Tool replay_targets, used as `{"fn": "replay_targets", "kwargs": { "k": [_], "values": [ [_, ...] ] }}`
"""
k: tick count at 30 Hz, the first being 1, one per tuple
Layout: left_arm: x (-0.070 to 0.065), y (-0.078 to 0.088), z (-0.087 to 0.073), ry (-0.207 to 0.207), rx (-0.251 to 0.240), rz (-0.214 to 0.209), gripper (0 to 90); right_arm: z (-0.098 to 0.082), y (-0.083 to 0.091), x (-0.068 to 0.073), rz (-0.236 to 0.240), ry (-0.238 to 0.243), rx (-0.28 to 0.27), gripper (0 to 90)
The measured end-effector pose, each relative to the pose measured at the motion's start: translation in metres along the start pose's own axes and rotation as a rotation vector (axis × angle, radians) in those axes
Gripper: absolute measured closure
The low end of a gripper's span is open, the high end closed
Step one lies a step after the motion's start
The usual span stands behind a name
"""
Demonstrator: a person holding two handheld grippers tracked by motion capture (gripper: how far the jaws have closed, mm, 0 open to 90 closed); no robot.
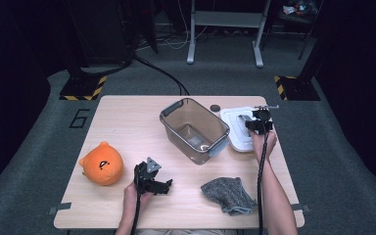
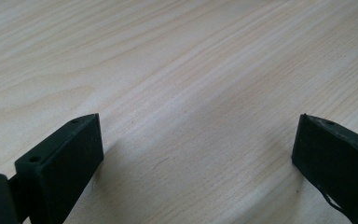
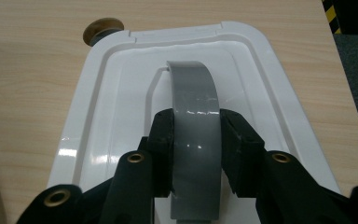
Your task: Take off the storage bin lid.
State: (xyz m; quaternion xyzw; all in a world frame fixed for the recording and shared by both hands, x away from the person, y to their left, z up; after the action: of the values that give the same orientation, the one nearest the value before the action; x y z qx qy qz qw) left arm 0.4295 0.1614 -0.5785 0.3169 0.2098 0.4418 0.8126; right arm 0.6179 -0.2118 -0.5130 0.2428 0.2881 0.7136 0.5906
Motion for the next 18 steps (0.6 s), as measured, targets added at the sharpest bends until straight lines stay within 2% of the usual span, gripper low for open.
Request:
{"fn": "replay_targets", "kwargs": {
  "k": [7,9,12,15,18],
  "values": [
    [0.000,0.000,0.000,0.001,0.000,-0.001,1.8,-0.004,-0.010,0.004,-0.022,0.001,0.017,66.2],
    [0.000,0.000,0.000,0.002,0.000,-0.001,1.8,-0.006,-0.012,0.004,-0.018,0.017,0.021,66.0],
    [0.000,0.000,0.000,0.001,0.000,-0.001,1.8,-0.008,-0.015,0.004,-0.015,0.016,0.029,65.5],
    [0.000,0.000,0.000,0.002,0.000,-0.001,1.8,-0.010,-0.014,0.004,-0.001,0.000,0.029,58.3],
    [0.000,0.000,0.000,0.002,0.000,-0.001,1.9,-0.009,-0.010,0.004,0.019,0.009,0.019,48.1]
  ]
}}
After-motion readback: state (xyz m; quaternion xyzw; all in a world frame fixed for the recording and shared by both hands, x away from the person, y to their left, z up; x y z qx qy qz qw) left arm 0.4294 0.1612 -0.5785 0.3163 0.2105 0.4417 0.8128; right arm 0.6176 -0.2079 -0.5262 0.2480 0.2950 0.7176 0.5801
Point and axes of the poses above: each handheld gripper's, and its own axes: y roughly backward along the jaws, z roughly out of its top, x roughly to its left, the point moved 7 cm from there along -y, roughly forward along the jaws, and after that the axes turned 7 degrees about y, right-handed, at the moved point
